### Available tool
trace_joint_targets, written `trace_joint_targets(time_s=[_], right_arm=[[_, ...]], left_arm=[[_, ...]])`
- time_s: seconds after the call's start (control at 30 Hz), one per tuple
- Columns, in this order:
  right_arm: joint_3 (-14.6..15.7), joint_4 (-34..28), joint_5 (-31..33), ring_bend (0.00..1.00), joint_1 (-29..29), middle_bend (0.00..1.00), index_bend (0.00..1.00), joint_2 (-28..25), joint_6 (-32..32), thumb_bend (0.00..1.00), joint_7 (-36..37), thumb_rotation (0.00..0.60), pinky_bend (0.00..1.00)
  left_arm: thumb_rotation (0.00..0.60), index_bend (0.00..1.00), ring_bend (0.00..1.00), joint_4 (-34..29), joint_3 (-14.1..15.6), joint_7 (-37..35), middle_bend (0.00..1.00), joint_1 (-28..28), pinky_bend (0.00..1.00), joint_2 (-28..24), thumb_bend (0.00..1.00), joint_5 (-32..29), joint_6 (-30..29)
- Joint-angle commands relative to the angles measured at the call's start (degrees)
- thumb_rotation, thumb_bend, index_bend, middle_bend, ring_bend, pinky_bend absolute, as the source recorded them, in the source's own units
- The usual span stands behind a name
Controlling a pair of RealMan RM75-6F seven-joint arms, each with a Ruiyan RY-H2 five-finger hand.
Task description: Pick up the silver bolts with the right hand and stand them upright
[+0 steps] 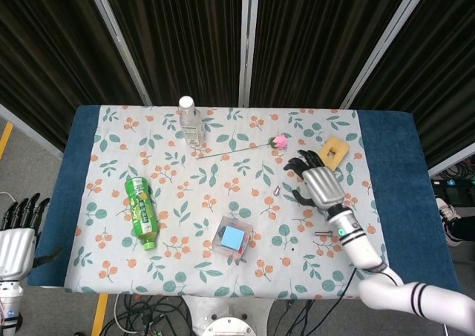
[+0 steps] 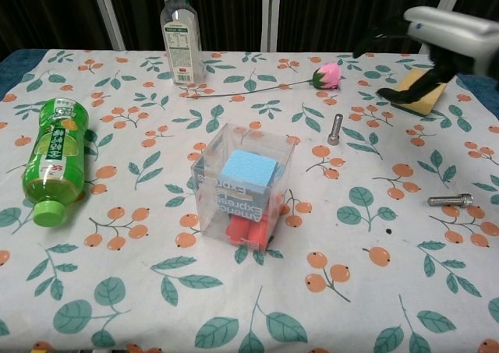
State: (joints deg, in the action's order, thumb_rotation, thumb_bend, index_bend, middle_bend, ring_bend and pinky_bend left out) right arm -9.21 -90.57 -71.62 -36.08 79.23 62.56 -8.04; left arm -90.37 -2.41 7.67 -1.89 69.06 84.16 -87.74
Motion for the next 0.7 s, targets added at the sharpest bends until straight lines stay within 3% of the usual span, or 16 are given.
trace_joint_targets(time_s=[0.03,0.2,0.33,0.5,0.7], right_arm=[[4.71,-5.48,-4.94,0.0,5.59,0.23,0.26,-5.73,5.1,0.15,0.02,0.6,0.05],[10.04,-7.91,-7.61,0.01,8.82,0.25,0.27,-9.09,5.32,0.15,-4.62,0.6,0.07],[13.0,-7.62,-8.76,0.0,9.94,0.22,0.32,-8.46,4.26,0.17,-12.23,0.6,0.03],[13.47,-6.5,-8.53,0.0,9.91,0.21,0.37,-5.79,2.65,0.25,-17.68,0.6,0.0],[13.58,-4.77,-8.17,0.0,9.72,0.21,0.42,-3.01,1.27,0.27,-23.97,0.6,0.0]], left_arm=[[0.6,0.09,0.0,0.08,-0.07,0.04,0.0,-0.15,0.0,0.03,0.06,0.09,0.11],[0.6,0.09,0.0,-0.08,-0.17,0.29,0.0,-0.5,0.0,-0.09,0.06,0.44,0.28],[0.6,0.09,0.0,-0.26,-0.15,0.41,0.0,-0.52,0.0,-0.15,0.06,0.46,0.25],[0.6,0.09,0.0,-0.3,-0.06,0.29,0.0,-0.36,0.0,-0.16,0.06,0.55,0.02],[0.6,0.09,0.0,-0.02,0.19,-0.27,0.0,0.05,0.0,-0.08,0.06,0.29,-0.11]])
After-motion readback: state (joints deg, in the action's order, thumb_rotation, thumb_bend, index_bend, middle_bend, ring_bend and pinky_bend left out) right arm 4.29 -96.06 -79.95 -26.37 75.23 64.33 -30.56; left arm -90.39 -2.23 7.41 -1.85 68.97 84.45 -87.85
